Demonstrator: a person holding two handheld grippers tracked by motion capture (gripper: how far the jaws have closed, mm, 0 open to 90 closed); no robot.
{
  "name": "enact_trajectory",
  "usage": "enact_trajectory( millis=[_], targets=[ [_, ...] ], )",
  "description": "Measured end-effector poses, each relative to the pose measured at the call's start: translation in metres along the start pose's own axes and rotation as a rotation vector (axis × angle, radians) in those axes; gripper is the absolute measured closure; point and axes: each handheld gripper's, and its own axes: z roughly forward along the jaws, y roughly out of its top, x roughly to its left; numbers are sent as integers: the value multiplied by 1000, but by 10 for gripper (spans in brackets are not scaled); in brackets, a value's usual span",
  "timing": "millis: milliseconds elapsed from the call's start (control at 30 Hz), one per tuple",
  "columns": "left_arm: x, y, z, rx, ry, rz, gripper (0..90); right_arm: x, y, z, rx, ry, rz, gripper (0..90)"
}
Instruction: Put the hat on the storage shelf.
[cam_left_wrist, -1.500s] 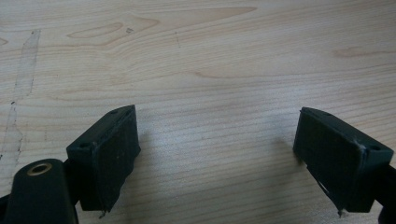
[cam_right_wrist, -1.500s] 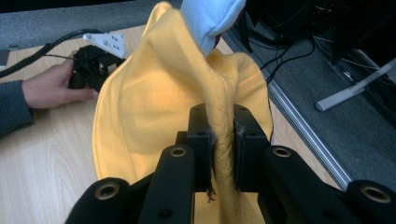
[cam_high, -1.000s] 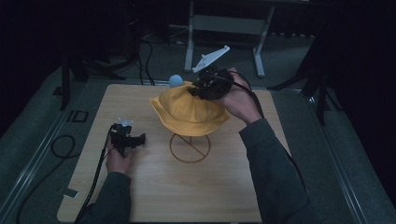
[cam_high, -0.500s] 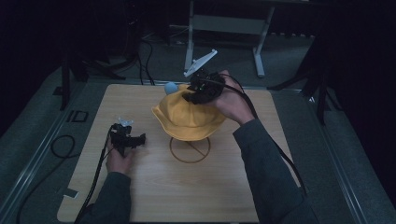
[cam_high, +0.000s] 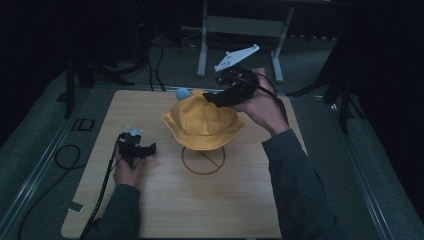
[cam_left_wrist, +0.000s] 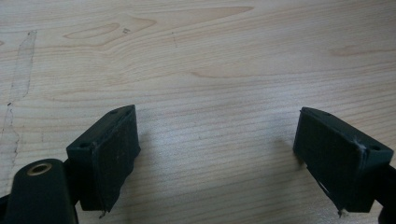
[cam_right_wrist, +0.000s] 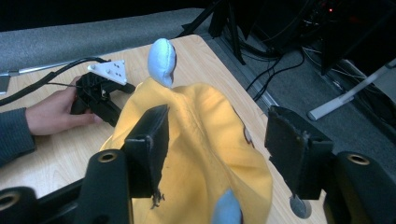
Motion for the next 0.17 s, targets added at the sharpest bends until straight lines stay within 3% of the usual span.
enact_trajectory(
  millis=[167],
  targets=[
    [0,0,0,1,-1,0,144,-2,-2,-4,26,-20,1,356]
  ],
)
